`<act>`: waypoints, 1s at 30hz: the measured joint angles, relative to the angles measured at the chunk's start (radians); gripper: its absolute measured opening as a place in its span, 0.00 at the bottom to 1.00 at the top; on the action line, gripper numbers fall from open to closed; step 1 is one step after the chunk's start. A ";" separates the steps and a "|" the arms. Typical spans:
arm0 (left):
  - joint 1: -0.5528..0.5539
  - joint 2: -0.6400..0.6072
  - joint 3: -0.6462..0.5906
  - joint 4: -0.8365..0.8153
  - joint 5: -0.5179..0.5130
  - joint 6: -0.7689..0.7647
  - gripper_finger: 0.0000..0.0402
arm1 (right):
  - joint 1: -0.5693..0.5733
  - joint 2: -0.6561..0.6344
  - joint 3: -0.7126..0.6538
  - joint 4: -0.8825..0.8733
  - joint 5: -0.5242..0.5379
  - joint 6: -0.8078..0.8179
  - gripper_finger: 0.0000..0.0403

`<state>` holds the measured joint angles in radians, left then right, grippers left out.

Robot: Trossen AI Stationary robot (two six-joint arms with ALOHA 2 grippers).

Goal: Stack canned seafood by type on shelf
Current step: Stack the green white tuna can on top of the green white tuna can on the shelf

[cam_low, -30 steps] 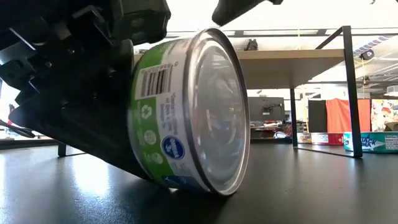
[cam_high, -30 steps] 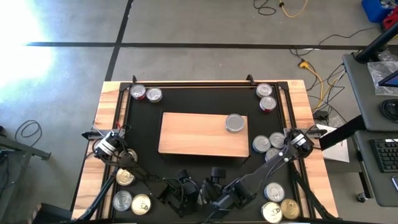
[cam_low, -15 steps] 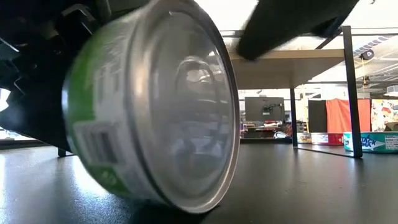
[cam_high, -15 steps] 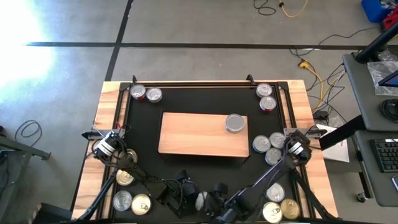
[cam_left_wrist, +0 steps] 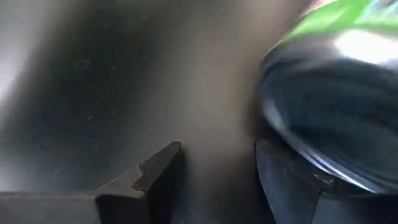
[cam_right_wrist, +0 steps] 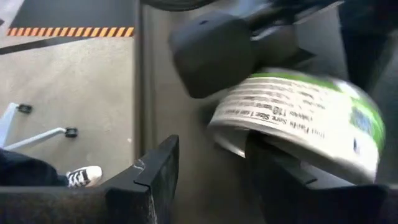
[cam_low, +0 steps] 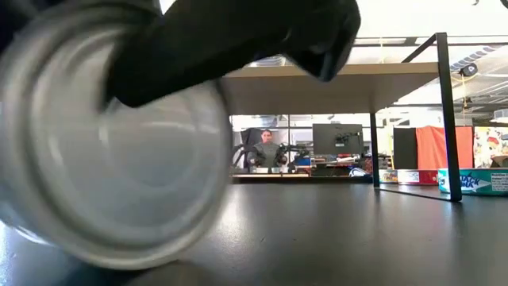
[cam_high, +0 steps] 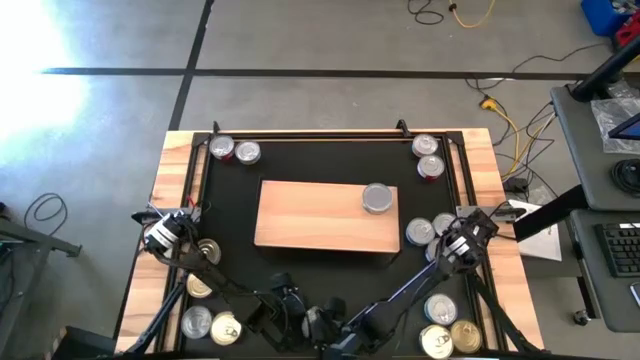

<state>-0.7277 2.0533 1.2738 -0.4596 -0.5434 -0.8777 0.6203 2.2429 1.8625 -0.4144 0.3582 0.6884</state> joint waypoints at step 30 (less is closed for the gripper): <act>-0.118 -0.267 -0.351 -0.027 0.025 -0.286 0.48 | -0.106 -0.008 0.026 0.046 0.005 -0.158 0.43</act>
<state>-0.8460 1.7864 0.9227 -0.4870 -0.5187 -1.1635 0.5140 2.2353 1.8885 -0.3681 0.3630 0.5308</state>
